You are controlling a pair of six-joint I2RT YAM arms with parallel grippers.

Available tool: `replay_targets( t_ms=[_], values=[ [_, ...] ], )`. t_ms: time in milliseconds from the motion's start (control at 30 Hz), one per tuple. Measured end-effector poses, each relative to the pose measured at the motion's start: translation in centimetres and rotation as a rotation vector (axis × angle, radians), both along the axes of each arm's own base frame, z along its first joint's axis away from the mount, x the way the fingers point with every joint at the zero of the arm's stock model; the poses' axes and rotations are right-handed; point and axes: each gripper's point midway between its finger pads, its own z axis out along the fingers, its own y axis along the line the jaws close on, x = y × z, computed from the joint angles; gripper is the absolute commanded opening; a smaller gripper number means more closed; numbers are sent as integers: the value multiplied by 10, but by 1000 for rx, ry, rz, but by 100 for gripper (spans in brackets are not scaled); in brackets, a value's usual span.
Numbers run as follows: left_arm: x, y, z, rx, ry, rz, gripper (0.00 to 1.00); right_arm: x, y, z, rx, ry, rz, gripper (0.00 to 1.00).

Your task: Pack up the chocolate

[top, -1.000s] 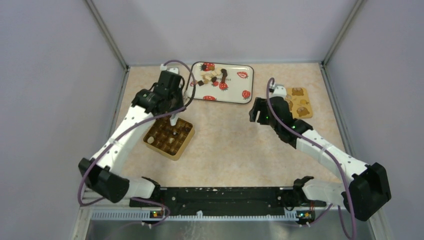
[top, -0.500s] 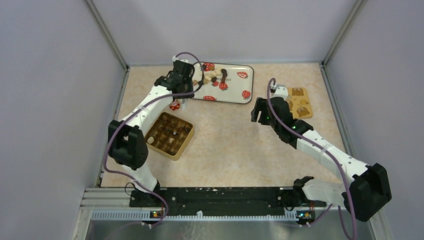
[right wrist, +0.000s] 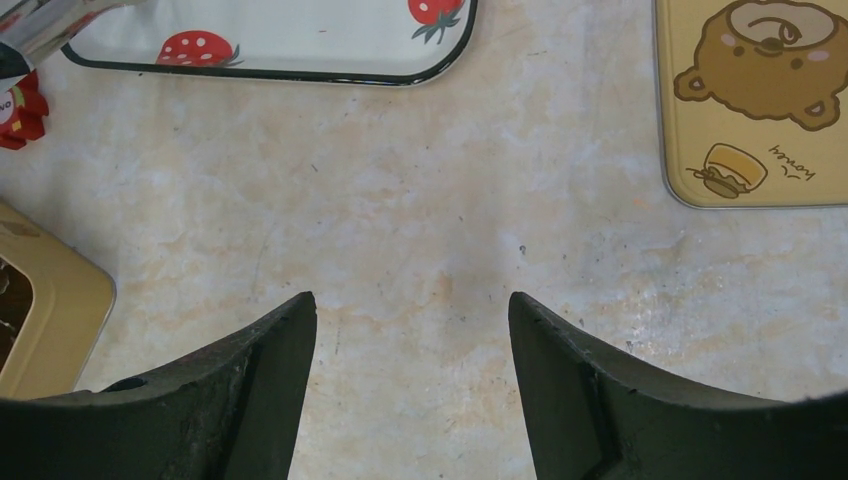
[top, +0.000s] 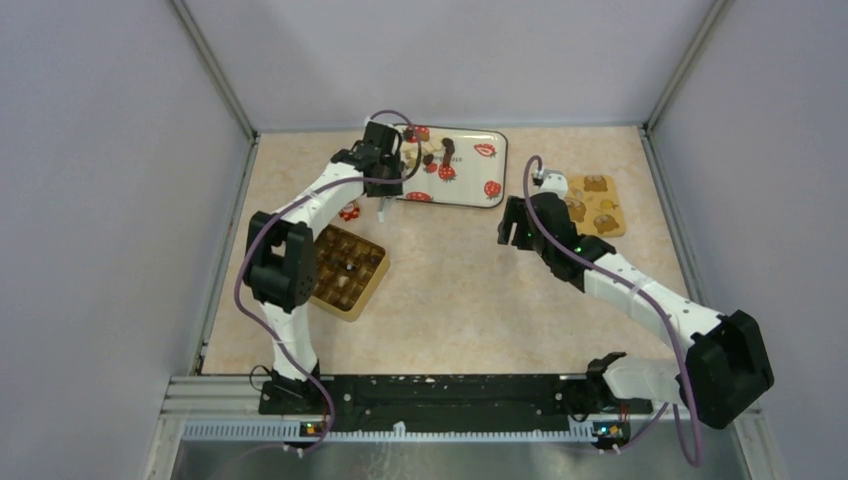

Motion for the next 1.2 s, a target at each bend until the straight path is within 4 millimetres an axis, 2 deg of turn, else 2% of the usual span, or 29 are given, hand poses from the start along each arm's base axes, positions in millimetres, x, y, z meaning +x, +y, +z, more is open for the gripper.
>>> replay_targets(
  t_ms=[300,567,833,1033,1200],
  values=[
    [20,-6,-14,-6,9,2,46,7,7,2,9,-4,8,69],
    [36,-12,-13,-19,-7,-1,46,8,8,4,13,-8,9,69],
    [32,-19,-20,-44,29,-29,32,8,7,4,12,-7,8,69],
    [29,-20,-21,-52,43,-38,18,8,8,4,13,-7,8,69],
    [24,-20,-11,-56,43,-49,13,8,8,4,14,-7,8,69]
  ],
)
